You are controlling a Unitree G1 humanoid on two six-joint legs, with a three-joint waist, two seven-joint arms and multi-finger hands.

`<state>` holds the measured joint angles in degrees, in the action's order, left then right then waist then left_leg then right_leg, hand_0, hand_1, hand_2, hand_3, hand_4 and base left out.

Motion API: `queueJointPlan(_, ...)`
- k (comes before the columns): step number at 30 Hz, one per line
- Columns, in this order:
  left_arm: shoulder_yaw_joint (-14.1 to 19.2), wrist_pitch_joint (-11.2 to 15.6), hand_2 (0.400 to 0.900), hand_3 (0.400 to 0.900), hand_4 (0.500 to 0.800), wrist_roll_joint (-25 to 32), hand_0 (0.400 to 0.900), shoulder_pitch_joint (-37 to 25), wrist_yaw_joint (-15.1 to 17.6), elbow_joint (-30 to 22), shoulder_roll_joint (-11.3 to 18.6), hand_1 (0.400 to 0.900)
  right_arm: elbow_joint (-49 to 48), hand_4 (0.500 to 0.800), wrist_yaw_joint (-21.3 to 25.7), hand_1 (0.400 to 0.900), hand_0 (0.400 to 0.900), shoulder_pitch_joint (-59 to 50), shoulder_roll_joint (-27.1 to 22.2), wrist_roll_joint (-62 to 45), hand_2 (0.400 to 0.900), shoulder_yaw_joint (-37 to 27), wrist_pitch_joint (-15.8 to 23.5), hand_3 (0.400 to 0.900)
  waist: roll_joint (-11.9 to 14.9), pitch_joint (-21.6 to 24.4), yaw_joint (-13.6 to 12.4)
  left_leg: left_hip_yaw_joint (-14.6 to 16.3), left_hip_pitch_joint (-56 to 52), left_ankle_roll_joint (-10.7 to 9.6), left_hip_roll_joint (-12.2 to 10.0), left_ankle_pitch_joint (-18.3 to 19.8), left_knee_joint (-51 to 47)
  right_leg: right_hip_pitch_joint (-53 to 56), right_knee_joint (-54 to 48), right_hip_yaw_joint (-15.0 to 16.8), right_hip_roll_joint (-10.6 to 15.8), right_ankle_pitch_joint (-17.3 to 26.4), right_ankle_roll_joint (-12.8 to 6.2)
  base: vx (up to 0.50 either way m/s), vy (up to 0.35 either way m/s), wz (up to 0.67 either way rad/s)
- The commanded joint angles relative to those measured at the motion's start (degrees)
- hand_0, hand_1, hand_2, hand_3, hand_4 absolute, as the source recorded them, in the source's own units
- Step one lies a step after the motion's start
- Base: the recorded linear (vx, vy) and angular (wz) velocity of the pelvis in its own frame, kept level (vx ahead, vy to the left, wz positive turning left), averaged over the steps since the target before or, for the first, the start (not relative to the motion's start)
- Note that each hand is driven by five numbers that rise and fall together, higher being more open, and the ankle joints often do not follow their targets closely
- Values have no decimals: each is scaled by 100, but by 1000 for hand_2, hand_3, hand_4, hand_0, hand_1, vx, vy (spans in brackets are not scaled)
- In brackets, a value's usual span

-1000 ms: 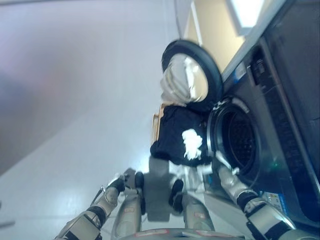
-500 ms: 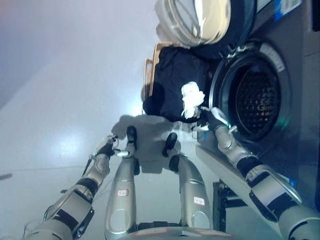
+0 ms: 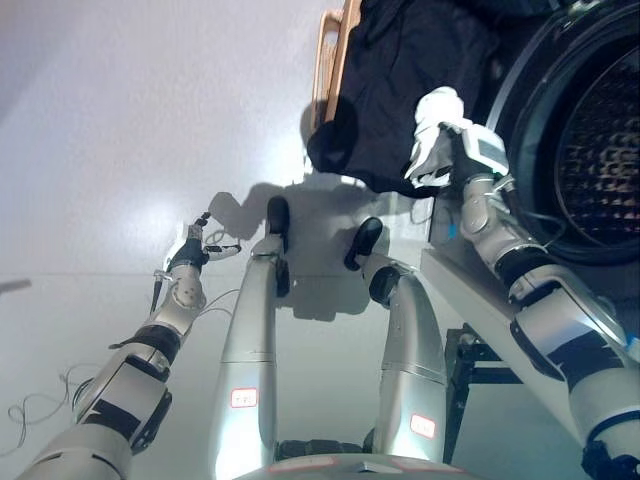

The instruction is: Put the clothes in the basket into the washing machine.

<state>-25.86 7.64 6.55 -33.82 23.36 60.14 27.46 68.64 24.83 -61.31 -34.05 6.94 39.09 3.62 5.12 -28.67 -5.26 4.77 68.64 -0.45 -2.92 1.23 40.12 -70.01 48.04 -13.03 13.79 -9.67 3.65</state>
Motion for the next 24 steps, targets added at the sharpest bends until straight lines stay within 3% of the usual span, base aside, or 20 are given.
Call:
queueJointPlan(1,358,141,900,900,800,265,900,698,336,-32,-77,900,318,800,228,900,900,20,-476,-170,900,327,-32,900,-440,853,76,-107,567,-340,-11,126,-94,-346,110,337,-85,146,-433,6,51,-3)
queueJointPlan(11,339,208,900,900,800,172,900,1134,451,-855,-226,900,778,800,187,900,900,-30,-577,-251,900,189,-58,900,-617,918,-36,-119,1098,-290,116,185,171,-914,442,474,-42,-21,-377,22,12,5)
queueJointPlan(12,358,221,900,900,800,152,900,1173,470,-920,-226,900,771,767,193,845,845,5,-565,-257,845,156,-61,845,-625,928,-38,-114,1095,-290,121,178,147,-899,431,462,-38,-40,-379,38,-7,3)
queueJointPlan(13,341,227,900,900,800,124,900,1195,484,-887,-237,900,795,628,220,614,614,32,-513,-282,614,104,-54,614,-632,963,-45,-110,1068,-281,128,169,77,-891,397,447,-69,-52,-383,35,-5,2)
queueJointPlan(14,346,224,900,900,800,123,900,1200,476,-850,-244,900,820,560,219,500,500,49,-493,-291,500,90,-57,500,-630,986,-51,-109,1060,-278,133,163,54,-878,378,451,-89,-47,-382,0,0,0)
queueJointPlan(15,346,225,900,900,800,123,900,1200,476,-849,-244,900,820,516,220,427,427,50,-493,-290,427,90,-56,427,-629,988,-52,-109,1060,-278,133,163,52,-878,376,451,-90,-46,-382,0,0,0)
queueJointPlan(16,356,227,900,900,800,116,900,1193,480,-804,-248,900,826,500,240,400,400,64,-461,-306,400,73,-51,400,-631,1008,-60,-115,1055,-273,146,156,35,-884,360,461,-109,-44,-377,0,0,0)
queueJointPlan(24,338,233,900,900,800,142,900,1088,510,-493,-369,900,918,500,297,400,400,56,-433,-359,400,-34,-59,400,-640,1130,-68,-97,937,-254,175,101,-146,-826,252,486,-123,9,-382,1,4,-3)
